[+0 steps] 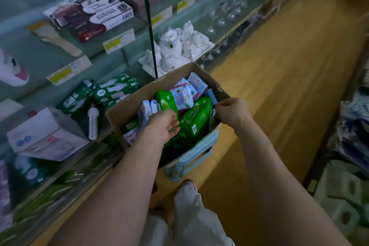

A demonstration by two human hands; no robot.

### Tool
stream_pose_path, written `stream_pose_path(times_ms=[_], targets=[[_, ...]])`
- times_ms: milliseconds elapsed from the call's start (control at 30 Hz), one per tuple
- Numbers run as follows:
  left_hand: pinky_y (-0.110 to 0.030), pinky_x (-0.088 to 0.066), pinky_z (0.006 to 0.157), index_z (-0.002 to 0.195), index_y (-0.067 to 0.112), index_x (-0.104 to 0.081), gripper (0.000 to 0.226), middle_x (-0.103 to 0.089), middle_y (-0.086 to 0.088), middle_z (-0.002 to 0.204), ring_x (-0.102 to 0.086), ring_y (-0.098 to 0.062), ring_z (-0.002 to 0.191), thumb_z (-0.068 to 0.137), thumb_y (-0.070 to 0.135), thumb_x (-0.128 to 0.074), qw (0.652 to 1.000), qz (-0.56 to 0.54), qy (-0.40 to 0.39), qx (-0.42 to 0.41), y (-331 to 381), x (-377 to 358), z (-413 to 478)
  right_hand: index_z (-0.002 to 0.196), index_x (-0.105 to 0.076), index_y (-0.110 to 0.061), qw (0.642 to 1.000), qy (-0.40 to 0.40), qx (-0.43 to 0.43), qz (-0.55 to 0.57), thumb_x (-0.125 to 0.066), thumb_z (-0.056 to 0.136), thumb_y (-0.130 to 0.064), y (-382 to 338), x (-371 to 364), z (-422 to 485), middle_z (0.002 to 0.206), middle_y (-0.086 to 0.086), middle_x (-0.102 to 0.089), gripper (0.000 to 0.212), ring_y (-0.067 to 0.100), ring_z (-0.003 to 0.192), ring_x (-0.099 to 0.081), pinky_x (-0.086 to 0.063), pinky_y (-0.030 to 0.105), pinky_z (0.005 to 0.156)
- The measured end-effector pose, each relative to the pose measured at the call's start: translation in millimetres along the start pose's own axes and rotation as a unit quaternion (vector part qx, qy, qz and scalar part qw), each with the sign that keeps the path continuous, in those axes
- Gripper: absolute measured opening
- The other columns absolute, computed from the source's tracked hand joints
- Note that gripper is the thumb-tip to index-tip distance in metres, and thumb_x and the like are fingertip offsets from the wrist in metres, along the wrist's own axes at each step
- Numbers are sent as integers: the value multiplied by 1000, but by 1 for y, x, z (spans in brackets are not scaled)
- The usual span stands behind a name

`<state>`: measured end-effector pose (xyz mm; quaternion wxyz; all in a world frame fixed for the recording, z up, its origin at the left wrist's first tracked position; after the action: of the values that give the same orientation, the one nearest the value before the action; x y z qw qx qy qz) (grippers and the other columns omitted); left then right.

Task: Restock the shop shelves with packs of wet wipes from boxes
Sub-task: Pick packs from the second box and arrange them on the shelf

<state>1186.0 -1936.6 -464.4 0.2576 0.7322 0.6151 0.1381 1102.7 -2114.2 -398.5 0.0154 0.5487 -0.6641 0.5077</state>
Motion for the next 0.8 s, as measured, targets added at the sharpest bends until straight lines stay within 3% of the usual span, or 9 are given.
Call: stream_pose_path(times_ms=[167,267,333,400,500,567,633,700,800], targets=[[-30,-42,69,80,18,-52,19,-52,0,85,-47,-11,72,94,6,-50,999,40,11,20,0,-33,45,108,-68,-5,996,-55,-24,-68,-54,92,-10,11,-17,71,83,11,-62,22,26,76,-60,-55,44,78],[-31,-42,80,89,18,-59,15,-53,-2,96,-48,-15,84,93,5,-52,996,80,28,0,7,-48,72,123,-61,-10,988,-88,-19,-126,-53,95,-11,16,-28,105,104,10,-61,29,26,91,-60,-52,39,81],[-27,-42,74,112,16,-63,24,-55,-3,105,-49,-15,89,93,5,-54,993,114,37,-19,12,-48,88,130,-55,-10,976,-117,-5,-186,-51,96,-11,19,-39,124,118,12,-59,34,27,98,-58,-49,35,79],[-26,-41,71,124,15,-61,32,-57,-3,115,-52,-14,91,93,7,-55,986,159,36,-34,15,-43,102,134,-50,-7,959,-145,3,-241,-50,97,-11,25,-52,140,120,15,-57,37,27,95,-57,-46,34,75],[-24,-39,85,126,15,-61,35,-56,-4,132,-51,-17,113,92,7,-56,970,231,44,-55,18,-35,119,128,-50,-3,931,-187,-11,-312,-50,96,-13,43,-73,159,119,17,-54,34,28,93,-56,-46,36,76],[-20,-36,85,129,13,-60,38,-56,-5,133,-50,-16,113,92,5,-56,962,264,35,-60,15,-39,123,126,-49,-2,912,-215,-20,-348,-51,95,-17,58,-89,165,120,18,-51,34,27,95,-55,-44,35,78],[-16,-35,84,132,13,-57,41,-55,-4,133,-51,-16,115,92,4,-55,957,284,9,-52,6,-50,125,132,-42,2,893,-235,-23,-385,-50,95,-18,70,-103,168,133,23,-44,43,34,118,-48,-42,38,93],[-14,-35,83,135,13,-54,43,-52,-5,138,-49,-18,121,92,4,-54,950,307,-9,-50,-3,-59,131,136,-37,4,882,-235,-26,-408,-50,95,-19,78,-109,171,138,26,-40,48,37,126,-43,-37,40,103],[-16,-36,81,139,17,-50,47,-47,-5,142,-50,-20,120,93,9,-54,934,353,-12,-56,-6,-62,141,136,-36,6,879,-228,-35,-417,-50,97,-20,82,-111,176,136,25,-43,49,36,124,-47,-41,39,98]])
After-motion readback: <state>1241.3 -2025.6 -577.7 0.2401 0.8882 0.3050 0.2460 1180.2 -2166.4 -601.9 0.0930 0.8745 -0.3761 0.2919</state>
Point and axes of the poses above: each hand's wrist, its own z-axis towards the middle knuckle, its own x-axis out of the back of the hand, y = z × x, the point moved 7 cm from there along z, towards the middle knuckle
